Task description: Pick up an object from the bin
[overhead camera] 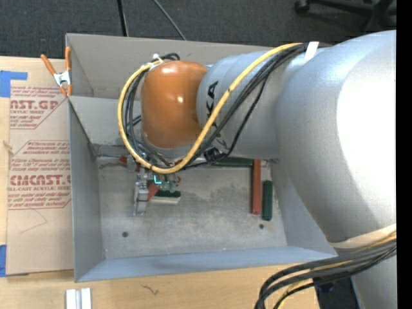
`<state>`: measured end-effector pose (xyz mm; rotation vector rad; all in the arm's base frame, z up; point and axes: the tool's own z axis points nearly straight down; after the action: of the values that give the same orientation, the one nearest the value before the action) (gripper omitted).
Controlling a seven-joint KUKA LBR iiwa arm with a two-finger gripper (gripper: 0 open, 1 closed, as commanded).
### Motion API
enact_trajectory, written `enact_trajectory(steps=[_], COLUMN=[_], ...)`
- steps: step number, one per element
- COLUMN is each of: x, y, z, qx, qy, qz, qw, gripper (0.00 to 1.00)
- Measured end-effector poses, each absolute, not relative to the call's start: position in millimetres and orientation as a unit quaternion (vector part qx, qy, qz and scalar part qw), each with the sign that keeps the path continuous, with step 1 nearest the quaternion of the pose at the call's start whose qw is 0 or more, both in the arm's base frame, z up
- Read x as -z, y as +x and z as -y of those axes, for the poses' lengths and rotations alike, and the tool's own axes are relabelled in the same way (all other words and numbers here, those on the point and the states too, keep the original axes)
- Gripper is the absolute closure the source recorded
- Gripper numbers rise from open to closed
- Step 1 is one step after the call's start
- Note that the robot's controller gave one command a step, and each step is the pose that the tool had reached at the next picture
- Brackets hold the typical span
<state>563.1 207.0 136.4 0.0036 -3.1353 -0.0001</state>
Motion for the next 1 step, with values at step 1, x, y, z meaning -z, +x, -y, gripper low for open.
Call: enact_trajectory(steps=[1], x=[-89.1], y=[581.4], z=[-161.9], qx=[-0.001], qy=[-0.008], qz=[1.0], qw=[0.001], gripper=[0.0])
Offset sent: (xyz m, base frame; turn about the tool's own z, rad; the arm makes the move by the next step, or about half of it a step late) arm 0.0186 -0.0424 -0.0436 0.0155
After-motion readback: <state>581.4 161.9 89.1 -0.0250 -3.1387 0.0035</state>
